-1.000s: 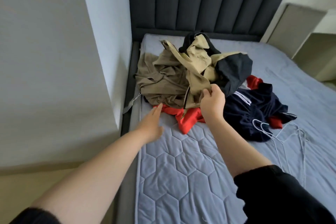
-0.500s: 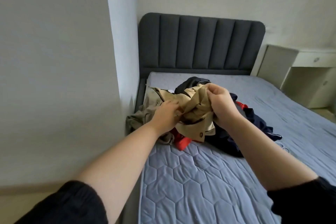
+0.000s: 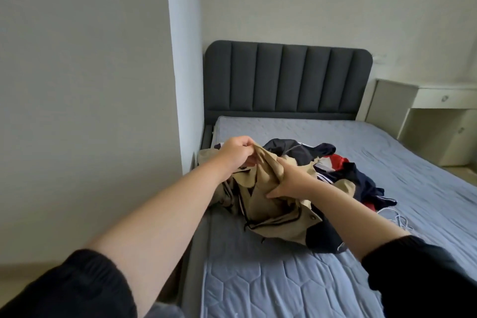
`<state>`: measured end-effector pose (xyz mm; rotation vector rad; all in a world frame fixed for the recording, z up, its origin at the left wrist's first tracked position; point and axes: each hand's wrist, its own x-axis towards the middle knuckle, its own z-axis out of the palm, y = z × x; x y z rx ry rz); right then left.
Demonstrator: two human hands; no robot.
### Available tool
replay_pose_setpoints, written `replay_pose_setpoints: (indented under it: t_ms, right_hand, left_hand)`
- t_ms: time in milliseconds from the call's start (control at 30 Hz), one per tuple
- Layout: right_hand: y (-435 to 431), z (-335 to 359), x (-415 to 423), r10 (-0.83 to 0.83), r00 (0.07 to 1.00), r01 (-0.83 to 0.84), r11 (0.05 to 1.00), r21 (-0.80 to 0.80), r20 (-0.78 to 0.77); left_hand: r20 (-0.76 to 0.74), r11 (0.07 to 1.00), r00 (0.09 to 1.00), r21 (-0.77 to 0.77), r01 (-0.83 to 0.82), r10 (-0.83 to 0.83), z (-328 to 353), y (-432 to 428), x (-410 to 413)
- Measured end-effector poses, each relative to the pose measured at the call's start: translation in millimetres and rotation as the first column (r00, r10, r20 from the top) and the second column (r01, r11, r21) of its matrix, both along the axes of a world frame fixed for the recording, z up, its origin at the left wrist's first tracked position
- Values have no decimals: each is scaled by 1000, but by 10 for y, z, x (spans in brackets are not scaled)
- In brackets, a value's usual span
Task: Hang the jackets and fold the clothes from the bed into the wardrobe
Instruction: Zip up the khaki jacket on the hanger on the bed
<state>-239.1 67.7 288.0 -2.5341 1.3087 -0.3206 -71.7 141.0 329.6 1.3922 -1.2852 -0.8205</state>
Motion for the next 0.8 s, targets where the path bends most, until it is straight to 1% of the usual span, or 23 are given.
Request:
replay_pose_setpoints:
  t_ms: [67, 167, 267, 367, 400, 433, 467, 533, 567, 633, 700, 733, 800]
  right_hand:
    - [-35, -6, 40, -8, 997, 6, 1000, 20, 83]
    - [-51, -6, 112, -77, 977, 73, 997, 25, 198]
    - [-70, 103, 178, -156, 904, 158, 987, 29, 399]
    - [-81, 384, 227, -142, 800, 161, 987, 20, 583]
    - [-55, 514, 245, -130, 751, 146, 989, 30, 648]
    - [-22, 644, 262, -122, 697, 125, 991, 47, 706]
    - [18, 776, 279, -119, 639, 95, 993, 76, 760]
    - [113, 1044, 341, -112, 535, 8, 992, 127, 838]
    - [161, 1172, 394, -93, 502, -40, 991, 130, 860]
    - [267, 1406, 544, -51, 450, -124, 985, 118, 892]
    - [384, 1591, 733, -41, 378, -210, 969, 128, 925]
    - [442, 1657, 838, -51, 341, -256, 956, 145, 939]
    - [579, 1751, 1058, -81, 283, -348, 920, 181, 956]
  left_hand:
    - [-48, 999, 998, 11, 51, -51, 35, 57, -17]
    - [-140, 997, 987, 13, 82, -79, 88, 97, 18]
    - [-187, 999, 981, -24, 38, -42, 172, 95, 27]
    - [-265, 998, 964, -60, -11, -5, 308, 95, 65]
    - [-267, 997, 964, -80, -24, 1, 359, 95, 92]
    - [-237, 994, 971, -103, -36, 10, 413, 95, 130]
    - [-180, 992, 984, -123, -39, 16, 466, 100, 176]
    - [-80, 990, 996, -137, 15, -26, 567, 150, 265]
    - [-81, 990, 994, -131, 59, -70, 623, 194, 304]
    - [-156, 983, 977, -133, 127, -147, 740, 295, 393]
    - [-215, 975, 961, -174, 135, -171, 868, 418, 508]
    - [-204, 973, 966, -199, 119, -160, 929, 492, 573]
    - [-133, 974, 987, -220, 60, -91, 1050, 668, 708]
